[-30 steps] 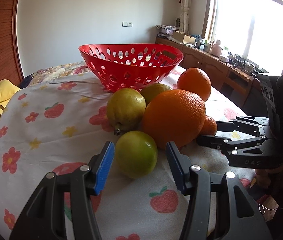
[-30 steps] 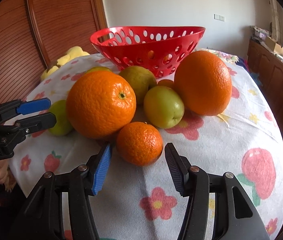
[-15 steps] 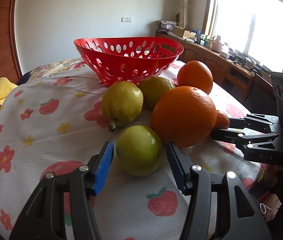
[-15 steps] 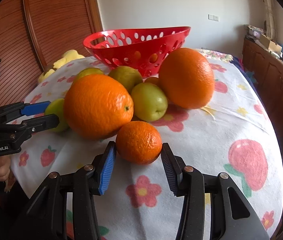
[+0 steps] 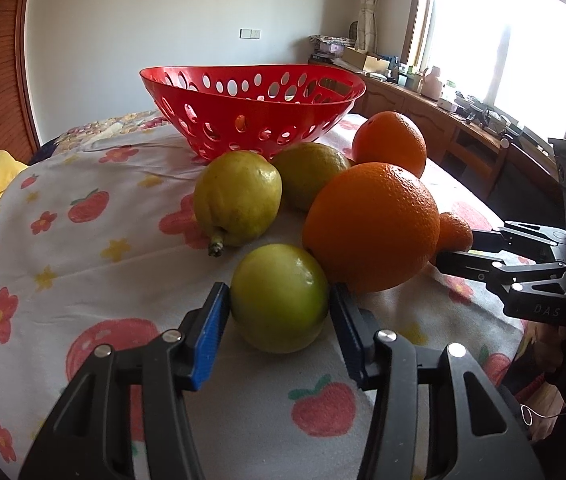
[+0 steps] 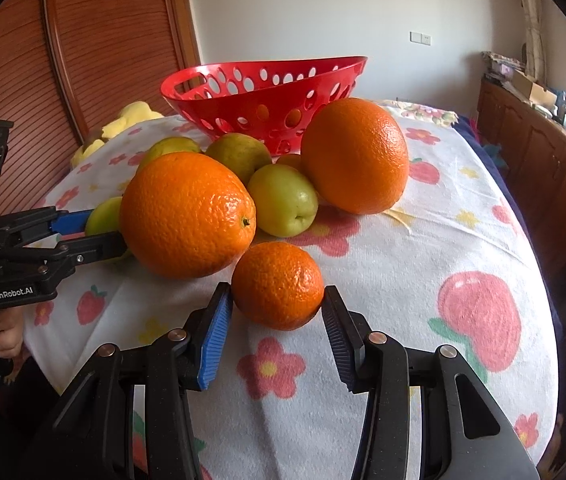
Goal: Organize fruits
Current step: 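Close the right tool on the small tangerine while the left tool grasps the green lime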
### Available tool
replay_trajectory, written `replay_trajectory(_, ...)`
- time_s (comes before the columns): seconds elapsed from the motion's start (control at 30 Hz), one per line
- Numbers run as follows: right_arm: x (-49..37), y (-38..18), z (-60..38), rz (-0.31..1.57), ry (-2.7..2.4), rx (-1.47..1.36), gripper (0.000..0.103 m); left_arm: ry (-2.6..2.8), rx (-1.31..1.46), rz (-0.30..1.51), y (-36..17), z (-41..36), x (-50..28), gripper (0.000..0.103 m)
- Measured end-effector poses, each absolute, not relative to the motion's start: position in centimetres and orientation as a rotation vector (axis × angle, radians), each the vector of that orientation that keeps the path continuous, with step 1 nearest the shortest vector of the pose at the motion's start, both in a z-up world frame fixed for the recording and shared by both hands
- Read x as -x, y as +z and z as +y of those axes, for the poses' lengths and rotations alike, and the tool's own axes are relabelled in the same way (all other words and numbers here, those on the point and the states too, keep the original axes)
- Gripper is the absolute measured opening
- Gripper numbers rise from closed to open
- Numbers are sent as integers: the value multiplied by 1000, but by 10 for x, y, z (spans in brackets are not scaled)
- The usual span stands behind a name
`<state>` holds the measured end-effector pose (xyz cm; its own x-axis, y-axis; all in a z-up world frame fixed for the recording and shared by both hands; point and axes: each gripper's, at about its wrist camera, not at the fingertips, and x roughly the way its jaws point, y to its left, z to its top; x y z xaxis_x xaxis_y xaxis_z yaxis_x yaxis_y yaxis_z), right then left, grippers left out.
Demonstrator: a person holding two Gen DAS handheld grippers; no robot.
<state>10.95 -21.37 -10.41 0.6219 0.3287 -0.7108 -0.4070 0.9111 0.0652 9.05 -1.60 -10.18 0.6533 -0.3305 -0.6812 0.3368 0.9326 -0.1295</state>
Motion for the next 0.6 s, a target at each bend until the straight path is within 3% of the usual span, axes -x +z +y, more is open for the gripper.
replay_trajectory(0.6,-107,-97,-222,779,418,96,46,-374,5,692,-72,-3,-78,50)
